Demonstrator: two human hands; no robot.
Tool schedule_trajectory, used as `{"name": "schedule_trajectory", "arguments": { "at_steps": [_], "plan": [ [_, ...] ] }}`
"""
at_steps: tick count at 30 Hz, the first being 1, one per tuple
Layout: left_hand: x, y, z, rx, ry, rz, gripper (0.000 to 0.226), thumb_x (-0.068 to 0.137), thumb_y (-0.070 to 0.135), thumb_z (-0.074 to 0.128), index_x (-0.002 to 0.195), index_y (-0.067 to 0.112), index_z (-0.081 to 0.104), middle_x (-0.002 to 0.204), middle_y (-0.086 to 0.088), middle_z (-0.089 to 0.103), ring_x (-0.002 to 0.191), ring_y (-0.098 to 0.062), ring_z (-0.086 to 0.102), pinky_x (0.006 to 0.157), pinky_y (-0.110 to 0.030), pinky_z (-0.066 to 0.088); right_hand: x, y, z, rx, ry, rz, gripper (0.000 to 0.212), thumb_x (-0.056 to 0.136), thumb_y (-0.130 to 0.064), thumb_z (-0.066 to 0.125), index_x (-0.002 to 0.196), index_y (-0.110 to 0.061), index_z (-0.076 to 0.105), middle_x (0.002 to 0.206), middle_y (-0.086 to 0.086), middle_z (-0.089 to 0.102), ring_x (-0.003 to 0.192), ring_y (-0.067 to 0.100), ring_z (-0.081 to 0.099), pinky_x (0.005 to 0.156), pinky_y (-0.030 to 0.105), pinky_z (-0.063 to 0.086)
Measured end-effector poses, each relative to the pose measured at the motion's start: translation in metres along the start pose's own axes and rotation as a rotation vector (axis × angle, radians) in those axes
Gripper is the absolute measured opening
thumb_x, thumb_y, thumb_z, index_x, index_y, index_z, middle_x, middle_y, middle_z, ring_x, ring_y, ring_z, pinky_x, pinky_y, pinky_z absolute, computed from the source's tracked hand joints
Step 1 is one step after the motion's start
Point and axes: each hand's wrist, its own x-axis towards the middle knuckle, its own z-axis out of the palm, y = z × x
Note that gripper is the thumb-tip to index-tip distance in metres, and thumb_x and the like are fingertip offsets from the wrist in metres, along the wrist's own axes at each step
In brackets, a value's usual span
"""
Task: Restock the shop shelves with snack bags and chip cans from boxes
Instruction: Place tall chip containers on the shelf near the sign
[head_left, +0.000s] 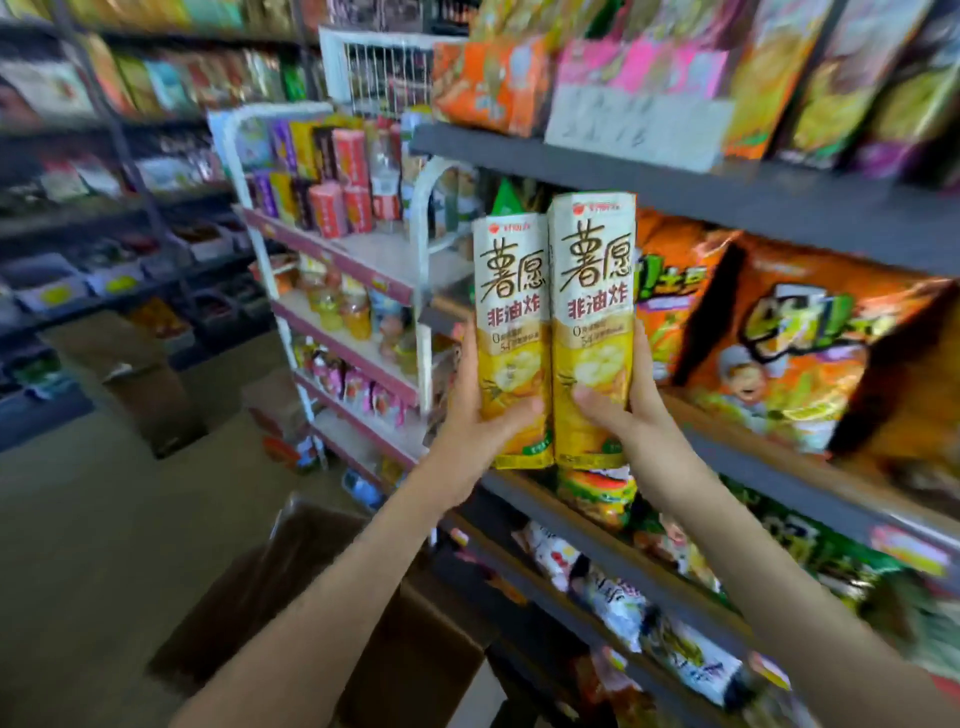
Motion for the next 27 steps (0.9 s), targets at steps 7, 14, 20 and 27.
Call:
{"name": "schedule_trajectory", "arguments": {
  "at_steps": [7,14,20,27],
  "plan": [
    [0.036,0.084,0.063,-0.064,-0.195,0.173,0.095,0.076,0.023,0.082,0.137,0.065,0.022,0.146,0.015,0.047,0.133,-0.013,0.048,0.107,-0.053,0.041,-0.019,-0.092,-0.059,-0.031,0.083,-0.225,0.079,0.083,-0.020,0.062,0.142,-0.052,0.019,0.132,-0.021,0.056,0.120,0.004,0.056,0.091,0.030,0.054],
    [0.102,0.152,0.104,-0.122,-0.200,0.311,0.088,0.075,0.003,0.071,0.130,0.060,0.032,0.130,0.017,0.061,0.120,-0.008,0.059,0.100,-0.041,0.049,0.009,-0.167,-0.111,-0.071,0.235,-0.385,0.091,0.079,-0.024,0.075,0.145,-0.050,0.018,0.129,-0.009,0.059,0.119,0.011,0.058,0.088,0.031,0.054],
    [0.170,0.195,0.115,-0.141,-0.231,0.432,0.103,0.070,0.012,0.074,0.151,0.045,0.020,0.144,0.010,0.050,0.125,-0.012,0.055,0.105,-0.049,0.044,0.065,-0.187,-0.161,-0.060,0.402,-0.314,0.076,0.083,-0.004,0.066,0.144,-0.025,0.026,0.129,0.004,0.060,0.117,0.021,0.059,0.098,0.045,0.050],
    [0.237,0.213,0.115,-0.194,-0.257,0.495,0.098,0.072,0.007,0.072,0.148,0.044,0.024,0.136,0.010,0.057,0.119,-0.012,0.060,0.094,-0.043,0.053,0.135,-0.179,-0.206,-0.169,0.470,-0.020,0.071,0.089,0.007,0.059,0.143,-0.022,0.024,0.107,-0.003,0.060,0.091,0.013,0.060,0.063,0.034,0.052]
  ]
}}
